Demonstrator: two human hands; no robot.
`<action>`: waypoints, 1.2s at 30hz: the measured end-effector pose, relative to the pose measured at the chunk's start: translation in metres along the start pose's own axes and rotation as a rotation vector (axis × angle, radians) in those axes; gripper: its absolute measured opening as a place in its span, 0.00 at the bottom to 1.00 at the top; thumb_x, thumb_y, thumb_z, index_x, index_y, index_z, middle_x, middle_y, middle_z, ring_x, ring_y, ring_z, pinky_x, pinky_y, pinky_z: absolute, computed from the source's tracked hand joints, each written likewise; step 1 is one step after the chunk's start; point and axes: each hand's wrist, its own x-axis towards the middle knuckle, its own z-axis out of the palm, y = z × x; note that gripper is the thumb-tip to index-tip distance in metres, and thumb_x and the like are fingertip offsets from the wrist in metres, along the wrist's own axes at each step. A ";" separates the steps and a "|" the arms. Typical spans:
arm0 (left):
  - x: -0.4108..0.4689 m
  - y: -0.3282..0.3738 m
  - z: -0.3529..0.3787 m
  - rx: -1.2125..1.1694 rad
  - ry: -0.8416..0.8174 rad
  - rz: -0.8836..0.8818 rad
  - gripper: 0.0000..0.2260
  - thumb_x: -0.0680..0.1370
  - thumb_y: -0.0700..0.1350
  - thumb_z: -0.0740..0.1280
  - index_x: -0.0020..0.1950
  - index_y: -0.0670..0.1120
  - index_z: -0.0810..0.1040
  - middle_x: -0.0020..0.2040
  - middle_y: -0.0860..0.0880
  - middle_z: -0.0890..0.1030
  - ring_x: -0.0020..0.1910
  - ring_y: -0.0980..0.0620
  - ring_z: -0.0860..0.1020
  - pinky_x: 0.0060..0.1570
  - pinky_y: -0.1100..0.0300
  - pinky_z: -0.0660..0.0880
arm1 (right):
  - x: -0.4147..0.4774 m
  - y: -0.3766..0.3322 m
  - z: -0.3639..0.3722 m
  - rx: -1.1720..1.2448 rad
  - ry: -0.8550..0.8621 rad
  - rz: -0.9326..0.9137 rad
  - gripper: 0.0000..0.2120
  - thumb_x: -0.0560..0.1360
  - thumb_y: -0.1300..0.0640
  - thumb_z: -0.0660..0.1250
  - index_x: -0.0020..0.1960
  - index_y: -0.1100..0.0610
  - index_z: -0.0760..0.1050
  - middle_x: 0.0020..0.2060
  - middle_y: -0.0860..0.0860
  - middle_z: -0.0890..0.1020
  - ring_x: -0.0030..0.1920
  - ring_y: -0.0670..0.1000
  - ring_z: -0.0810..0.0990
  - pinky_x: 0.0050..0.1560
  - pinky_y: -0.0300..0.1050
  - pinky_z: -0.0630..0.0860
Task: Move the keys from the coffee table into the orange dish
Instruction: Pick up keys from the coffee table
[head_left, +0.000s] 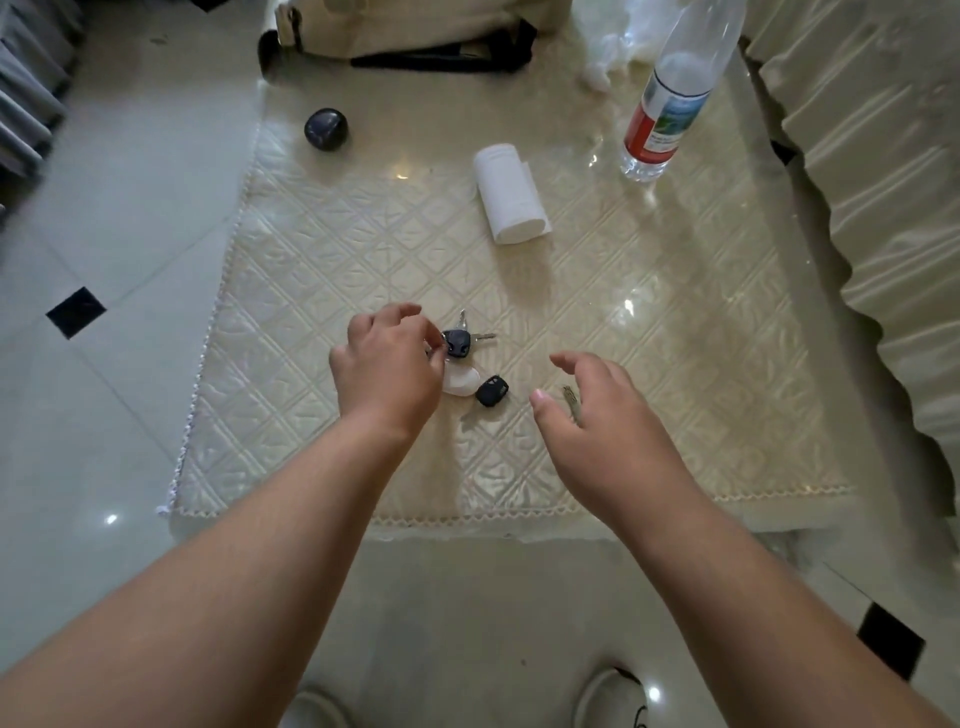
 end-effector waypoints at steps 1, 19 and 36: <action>-0.002 0.000 -0.004 -0.020 0.020 0.012 0.07 0.76 0.57 0.66 0.50 0.58 0.80 0.67 0.59 0.72 0.67 0.50 0.64 0.56 0.48 0.63 | 0.001 -0.001 0.000 0.001 -0.004 -0.004 0.24 0.79 0.42 0.58 0.73 0.46 0.64 0.70 0.45 0.68 0.68 0.48 0.68 0.62 0.46 0.67; -0.057 0.046 -0.146 -0.467 0.068 0.228 0.03 0.76 0.57 0.68 0.48 0.61 0.78 0.65 0.65 0.71 0.67 0.59 0.63 0.63 0.41 0.67 | 0.004 -0.081 -0.040 0.141 0.026 -0.269 0.19 0.72 0.40 0.65 0.63 0.40 0.75 0.58 0.35 0.76 0.63 0.46 0.73 0.62 0.56 0.71; -0.070 0.023 -0.154 -0.437 0.143 0.135 0.03 0.77 0.54 0.65 0.49 0.58 0.76 0.66 0.61 0.70 0.69 0.56 0.64 0.63 0.39 0.67 | 0.017 -0.038 -0.045 0.059 -0.038 -0.033 0.32 0.69 0.37 0.72 0.71 0.40 0.68 0.69 0.44 0.70 0.68 0.46 0.68 0.63 0.44 0.66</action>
